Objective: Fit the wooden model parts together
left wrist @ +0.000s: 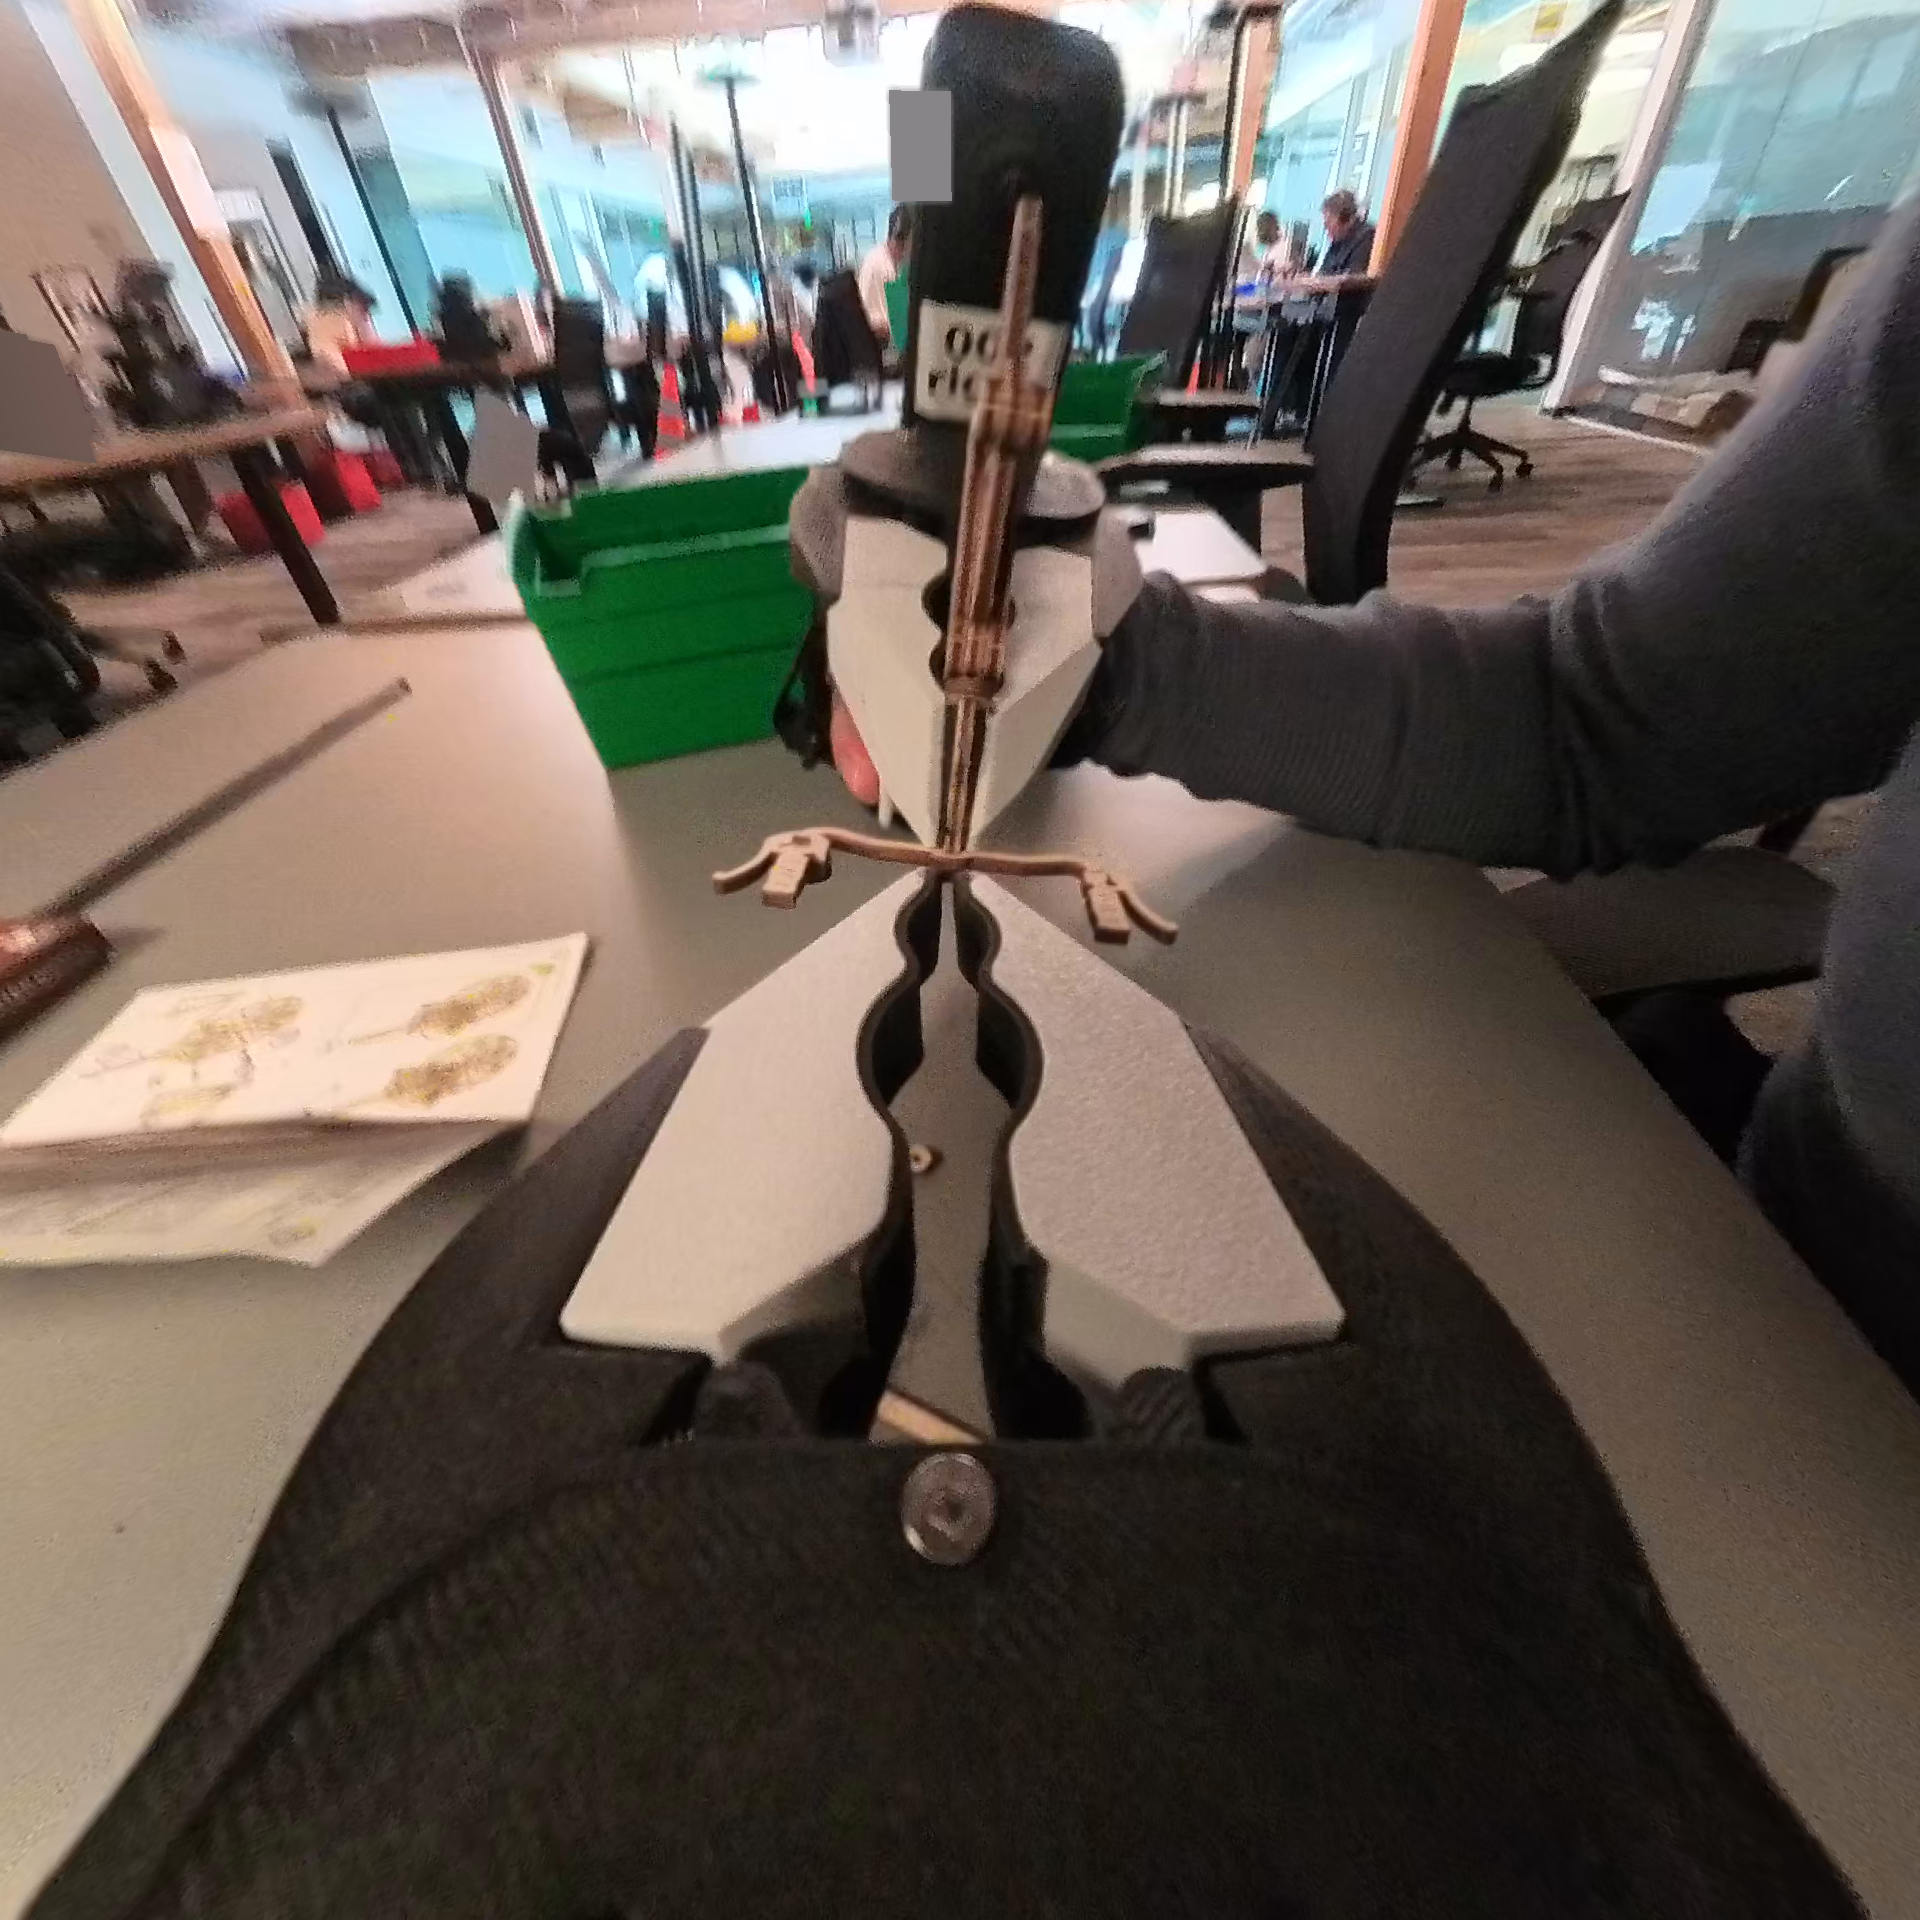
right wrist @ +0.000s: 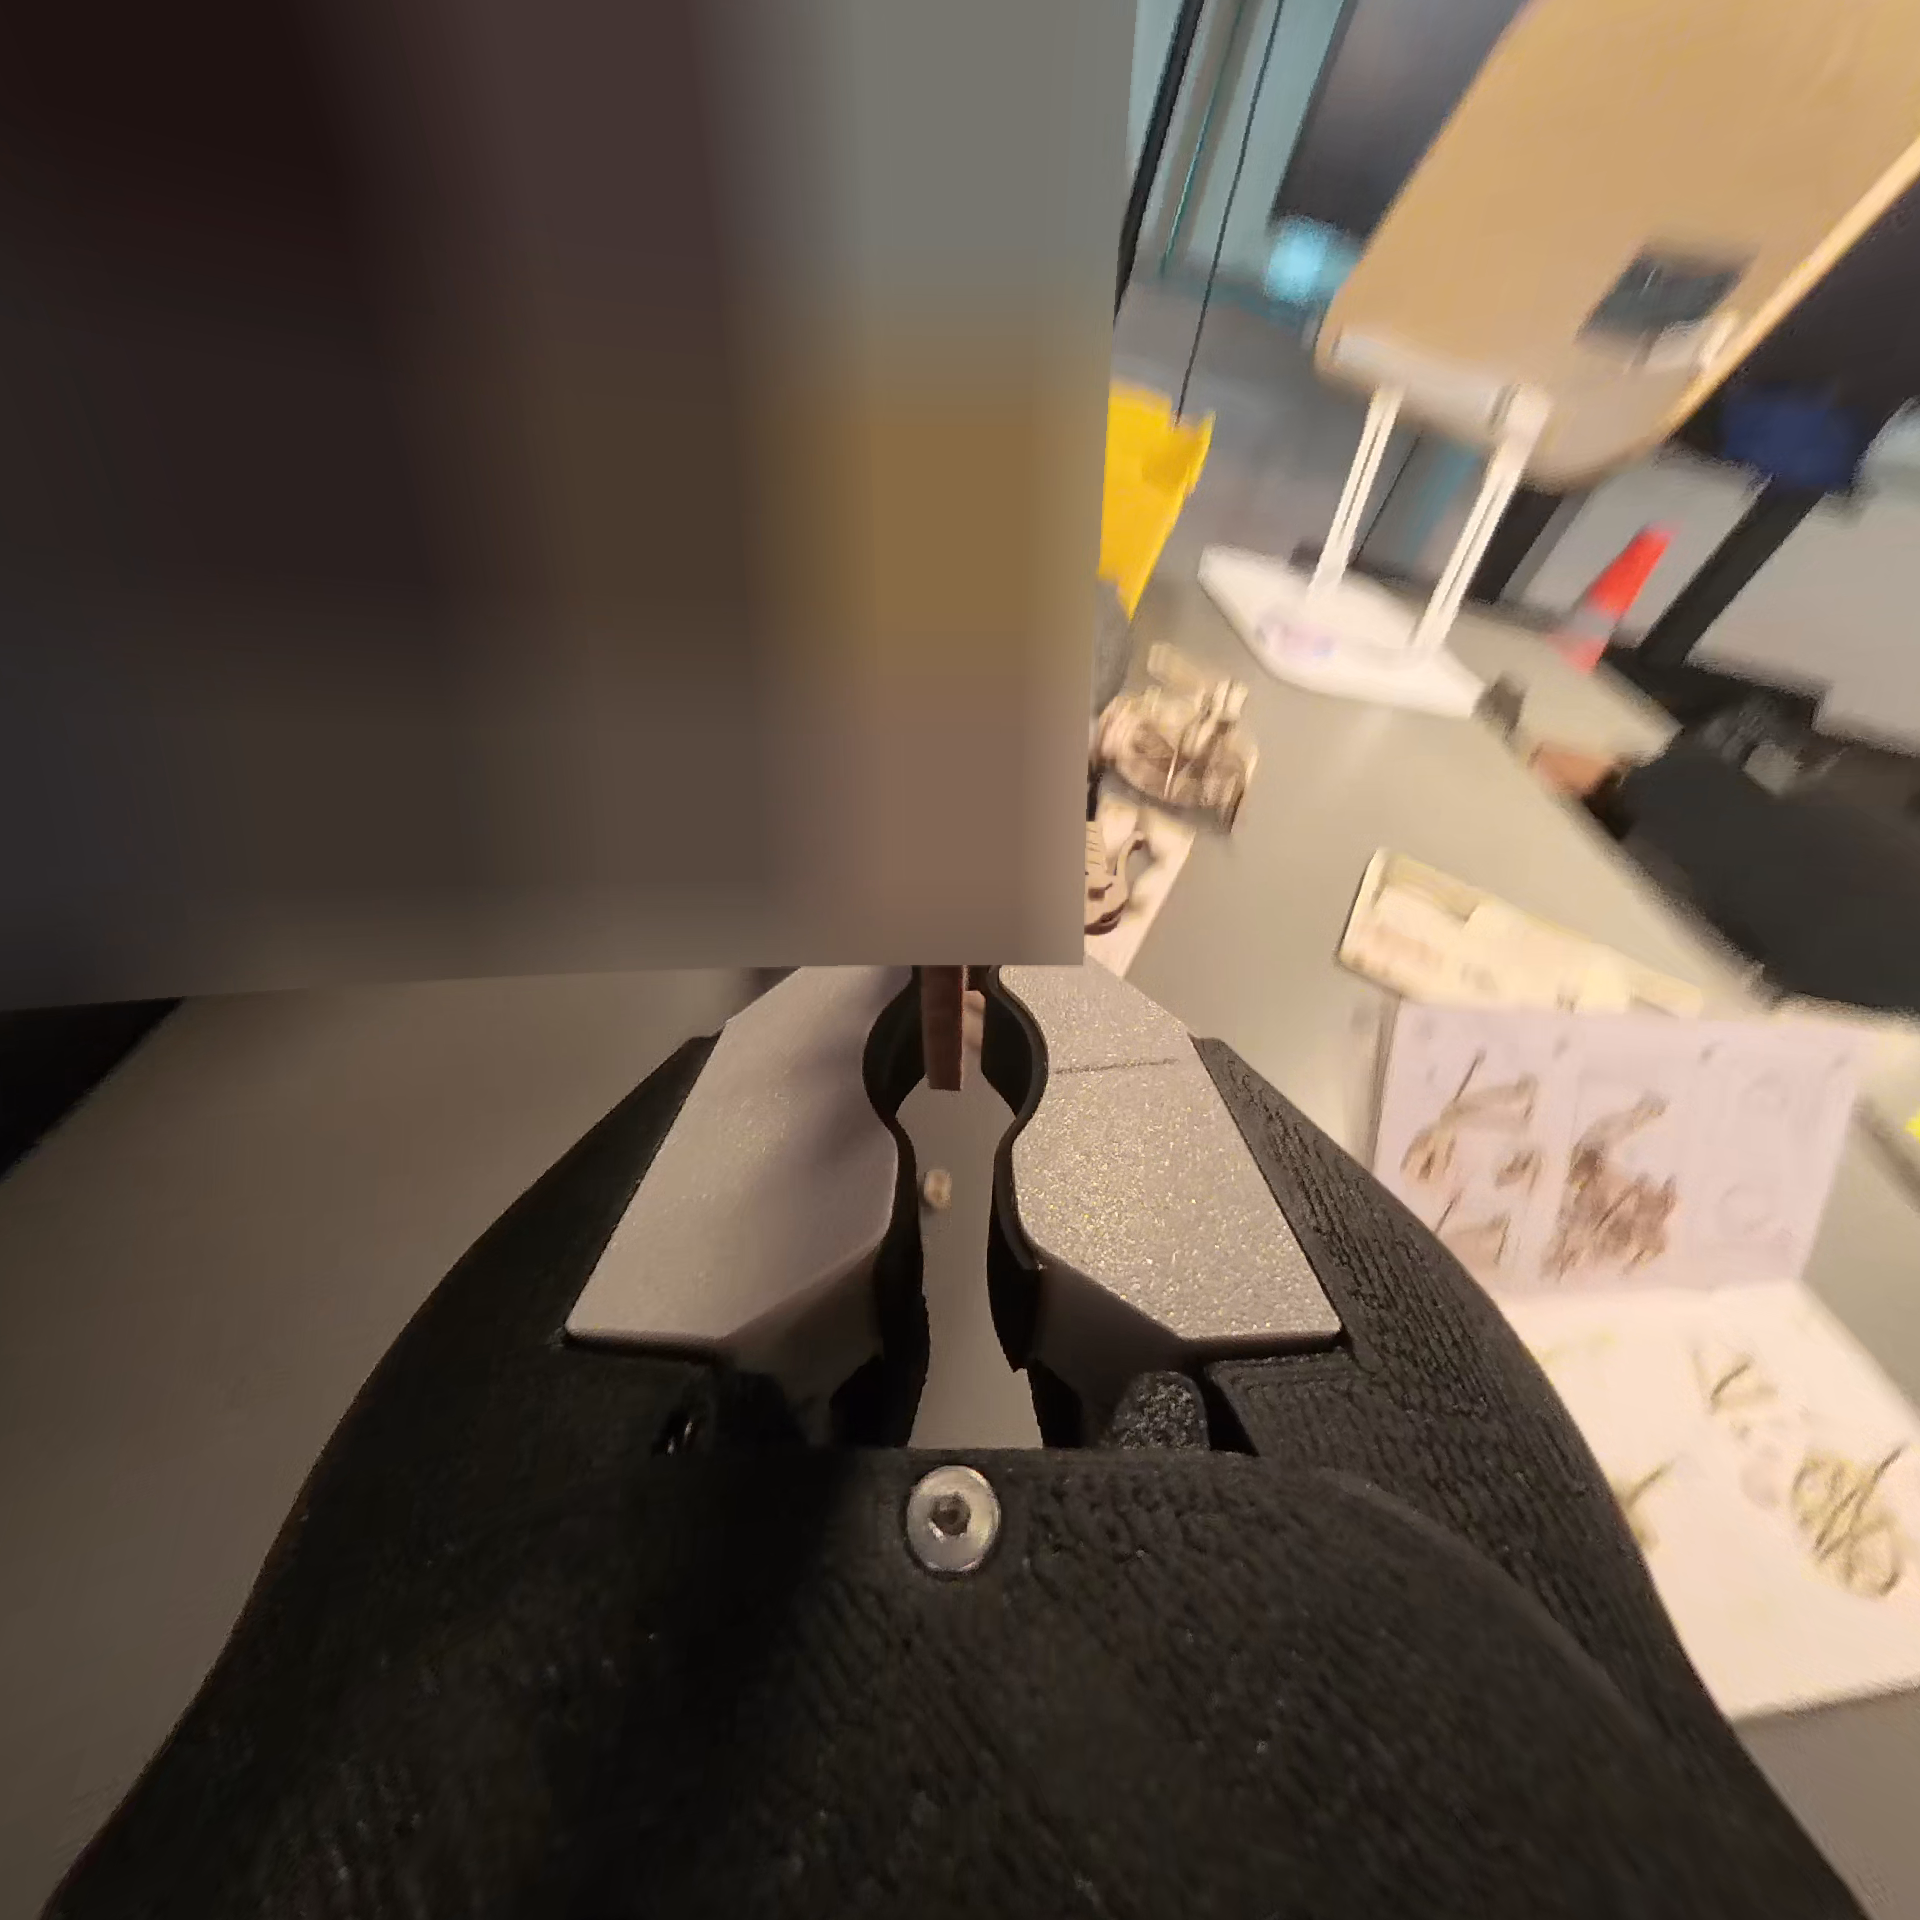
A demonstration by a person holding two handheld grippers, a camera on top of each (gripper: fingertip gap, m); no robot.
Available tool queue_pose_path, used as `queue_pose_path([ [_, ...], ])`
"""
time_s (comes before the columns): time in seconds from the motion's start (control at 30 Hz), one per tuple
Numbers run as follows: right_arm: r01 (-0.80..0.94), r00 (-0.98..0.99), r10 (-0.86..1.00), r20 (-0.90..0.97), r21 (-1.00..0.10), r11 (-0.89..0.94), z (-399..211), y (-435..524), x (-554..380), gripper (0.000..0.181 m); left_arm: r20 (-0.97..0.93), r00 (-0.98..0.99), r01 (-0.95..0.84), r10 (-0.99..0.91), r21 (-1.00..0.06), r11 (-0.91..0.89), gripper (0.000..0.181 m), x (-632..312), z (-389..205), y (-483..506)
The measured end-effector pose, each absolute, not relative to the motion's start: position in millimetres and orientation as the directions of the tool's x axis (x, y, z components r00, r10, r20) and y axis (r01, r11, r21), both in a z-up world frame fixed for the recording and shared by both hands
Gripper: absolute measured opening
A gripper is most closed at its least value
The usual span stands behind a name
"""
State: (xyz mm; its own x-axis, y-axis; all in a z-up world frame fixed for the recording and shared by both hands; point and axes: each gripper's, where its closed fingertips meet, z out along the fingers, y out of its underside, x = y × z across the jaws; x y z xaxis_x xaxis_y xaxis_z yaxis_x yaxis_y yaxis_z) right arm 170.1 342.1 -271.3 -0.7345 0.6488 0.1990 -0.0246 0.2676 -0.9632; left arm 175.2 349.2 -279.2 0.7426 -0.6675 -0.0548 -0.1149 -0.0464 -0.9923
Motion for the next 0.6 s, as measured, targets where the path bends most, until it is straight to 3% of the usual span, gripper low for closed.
queue_pose_path([
  [0.07,0.052,-0.749,0.645,0.153,-0.956,0.287,-289.3,347.2,165.7,0.000,0.019,0.755,-0.124,-0.655,-0.977,-0.172,0.010,167.2,-294.8,353.0],
  [0.23,0.261,-0.793,0.608,0.041,-0.879,0.399,-342.3,354.8,162.1,0.000,0.105,0.834,-0.076,-0.541,-0.950,-0.302,0.008,126.9,-307.2,358.4],
  [0.6,0.347,-0.825,0.564,-0.028,-0.813,0.467,-363.5,353.0,158.6,0.000,0.059,0.897,-0.036,-0.438,-0.978,-0.205,0.001,93.6,-295.0,365.0],
])
